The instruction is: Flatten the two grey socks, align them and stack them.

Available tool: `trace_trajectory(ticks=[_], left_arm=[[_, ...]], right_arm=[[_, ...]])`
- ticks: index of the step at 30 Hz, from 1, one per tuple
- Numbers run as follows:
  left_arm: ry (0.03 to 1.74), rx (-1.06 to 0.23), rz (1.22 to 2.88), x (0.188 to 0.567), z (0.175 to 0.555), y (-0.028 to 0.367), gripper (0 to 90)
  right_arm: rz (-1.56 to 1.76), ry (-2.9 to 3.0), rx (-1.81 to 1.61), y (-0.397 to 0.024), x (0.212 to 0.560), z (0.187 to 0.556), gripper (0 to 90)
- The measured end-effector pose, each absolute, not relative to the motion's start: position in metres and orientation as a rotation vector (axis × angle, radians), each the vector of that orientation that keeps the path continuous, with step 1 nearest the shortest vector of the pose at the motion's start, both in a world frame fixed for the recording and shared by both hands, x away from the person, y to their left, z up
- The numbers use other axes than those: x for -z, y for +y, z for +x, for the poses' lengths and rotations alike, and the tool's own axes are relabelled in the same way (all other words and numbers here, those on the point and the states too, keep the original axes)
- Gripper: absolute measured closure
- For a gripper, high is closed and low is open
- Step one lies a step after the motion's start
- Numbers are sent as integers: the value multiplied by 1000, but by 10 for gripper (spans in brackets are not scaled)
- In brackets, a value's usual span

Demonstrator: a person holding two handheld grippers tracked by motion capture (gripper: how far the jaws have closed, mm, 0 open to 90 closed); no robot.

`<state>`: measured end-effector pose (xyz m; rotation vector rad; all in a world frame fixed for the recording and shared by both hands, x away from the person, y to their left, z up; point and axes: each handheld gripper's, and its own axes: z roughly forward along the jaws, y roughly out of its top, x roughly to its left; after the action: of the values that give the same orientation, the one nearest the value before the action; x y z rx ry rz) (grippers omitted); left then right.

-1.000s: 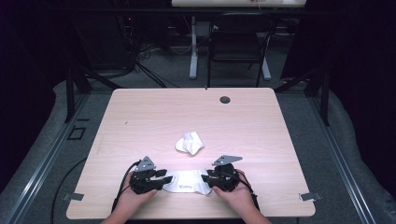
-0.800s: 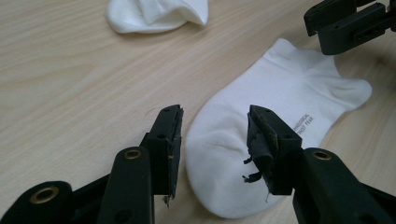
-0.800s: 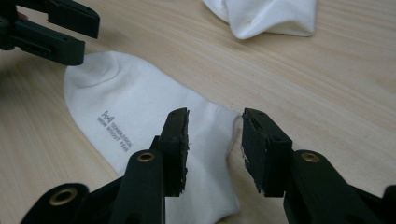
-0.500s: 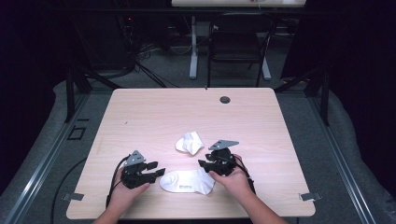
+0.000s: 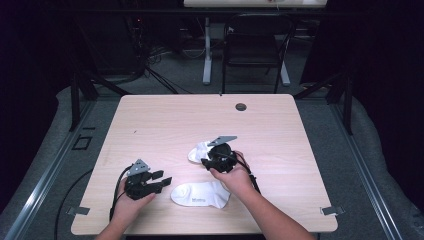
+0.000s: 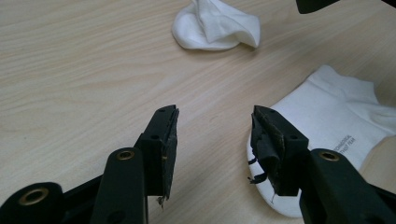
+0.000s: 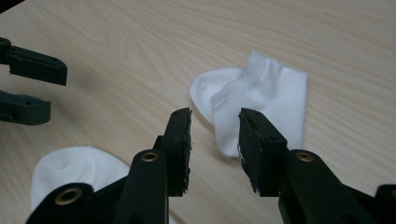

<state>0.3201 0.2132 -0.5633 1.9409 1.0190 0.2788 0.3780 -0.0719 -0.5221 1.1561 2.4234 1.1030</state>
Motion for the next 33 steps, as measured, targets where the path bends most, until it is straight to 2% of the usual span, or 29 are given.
trace_trajectory(ticks=[13,24,27,31,33], left_arm=[[1042,-274,1936,565,325,216,514],[1052,-268,1935,566,326,218,514],[1053,-268,1934,567,327,217,514],[1057,-265,1940,567,327,216,514],[1058,-265,1941,568,327,216,514]], right_arm=[[1137,2451,-997,-43,536,408,611],[1089,2477,-885,-33,555,415,590],[1098,2468,-860,-34,558,417,634],[1112,2479,-844,-36,561,419,799],[1115,2480,-850,-38,561,419,852]])
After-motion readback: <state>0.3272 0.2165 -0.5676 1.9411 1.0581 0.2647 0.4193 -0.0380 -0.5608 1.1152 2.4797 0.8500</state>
